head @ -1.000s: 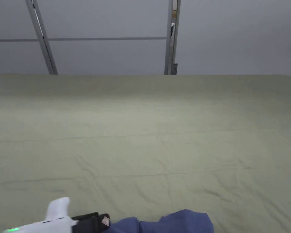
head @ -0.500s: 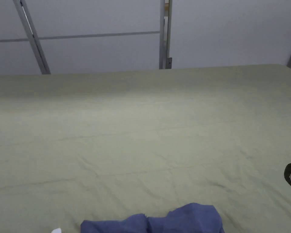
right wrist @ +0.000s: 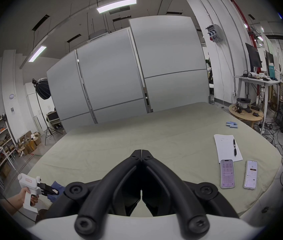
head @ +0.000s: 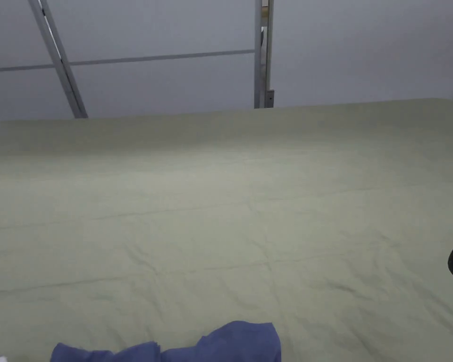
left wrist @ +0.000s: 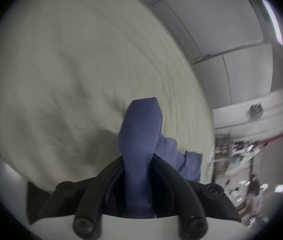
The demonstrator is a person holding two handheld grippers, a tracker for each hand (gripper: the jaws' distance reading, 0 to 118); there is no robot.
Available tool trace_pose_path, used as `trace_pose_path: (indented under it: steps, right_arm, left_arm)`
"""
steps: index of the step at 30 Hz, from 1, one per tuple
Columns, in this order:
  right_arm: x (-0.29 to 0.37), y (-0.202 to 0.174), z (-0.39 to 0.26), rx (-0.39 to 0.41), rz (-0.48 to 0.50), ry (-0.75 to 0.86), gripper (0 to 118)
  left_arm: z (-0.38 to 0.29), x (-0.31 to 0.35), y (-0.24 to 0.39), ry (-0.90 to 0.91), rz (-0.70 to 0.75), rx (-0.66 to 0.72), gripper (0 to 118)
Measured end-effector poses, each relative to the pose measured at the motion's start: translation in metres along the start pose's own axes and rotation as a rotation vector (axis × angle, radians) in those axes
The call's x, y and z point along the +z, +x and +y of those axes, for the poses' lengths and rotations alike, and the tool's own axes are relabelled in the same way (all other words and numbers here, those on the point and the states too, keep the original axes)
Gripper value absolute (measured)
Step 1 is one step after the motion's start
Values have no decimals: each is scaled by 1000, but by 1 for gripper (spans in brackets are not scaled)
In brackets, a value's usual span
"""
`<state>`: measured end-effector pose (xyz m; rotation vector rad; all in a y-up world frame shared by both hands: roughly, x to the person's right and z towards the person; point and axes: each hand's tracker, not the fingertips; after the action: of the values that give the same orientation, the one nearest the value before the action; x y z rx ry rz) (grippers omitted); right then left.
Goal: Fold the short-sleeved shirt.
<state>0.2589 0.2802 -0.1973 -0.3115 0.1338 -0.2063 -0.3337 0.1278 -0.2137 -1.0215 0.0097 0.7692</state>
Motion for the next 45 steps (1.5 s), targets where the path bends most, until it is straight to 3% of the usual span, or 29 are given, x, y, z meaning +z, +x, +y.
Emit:
trace_pose_path:
  steps: [5, 10, 11, 12, 13, 14, 15, 17, 19, 20, 22, 23, 24, 28, 29, 32, 33, 39, 43, 45]
  right_arm:
    - [0, 0, -5, -17, 31, -10, 2]
    - [16, -12, 13, -8, 18, 11, 2]
    - [17, -3, 10, -9, 11, 15, 2]
    - [21, 0, 9, -7, -3, 19, 2]
    - [25, 4, 8, -2, -19, 22, 2]
    - [28, 8, 7, 1, -33, 23, 2]
    - [31, 6, 9, 3, -41, 22, 2]
    - [33, 14, 7, -6, -60, 14, 2]
    - [31, 19, 6, -29, -63, 6, 2]
    - [29, 21, 4, -38, -65, 3, 2]
    - [27, 21, 1, -47, -64, -2, 2]
    - [26, 18, 1, -52, -61, -4, 2]
    - [25, 17, 0, -56, -55, -7, 2]
    - [21, 11, -5, -58, -31, -25, 2]
    - [20, 10, -6, -56, -27, -34, 2]
    - [18, 3, -7, -35, -6, -80, 2]
    - [15, 1, -8, -28, 17, -106, 2]
    - [-42, -39, -29, 38, 184, -285, 2]
    - [-110, -80, -72, -4, 370, -543, 2]
    - [-148, -103, -108, 34, 415, -695, 2]
  left_arm:
    - [-16, -22, 118, -48, -70, -340, 17]
    - [-45, -108, 190, -187, -142, -522, 17]
    - [-58, -123, 203, -196, -130, -572, 23]
    - [-69, -134, 210, -206, -148, -606, 44]
    - [-73, -141, 215, -231, -195, -627, 82]
    - [-76, -142, 219, -257, -242, -607, 110]
    - [-76, -136, 221, -254, -291, -591, 110]
    - [-73, -113, 228, -169, -331, -607, 109]
    - [-66, -94, 230, -56, -266, -712, 106]
    - [-64, -84, 236, 7, -211, -778, 99]
    - [-65, -82, 233, 65, -116, -868, 66]
    - [-66, -91, 232, 47, -79, -879, 27]
    - [-70, -102, 231, -17, -63, -855, 10]
    - [-103, -180, 215, -285, -102, -737, 10]
    - [-114, -199, 212, -313, -57, -721, 7]
    - [-119, -214, 212, -329, -143, -602, 7]
    - [-116, -209, 214, -326, -116, -560, 7]
    - [-84, -132, 200, -153, -157, -636, 8]
    - [-55, -66, 146, -9, -207, -439, 8]
    - [-44, -40, 109, 53, -183, -328, 8]
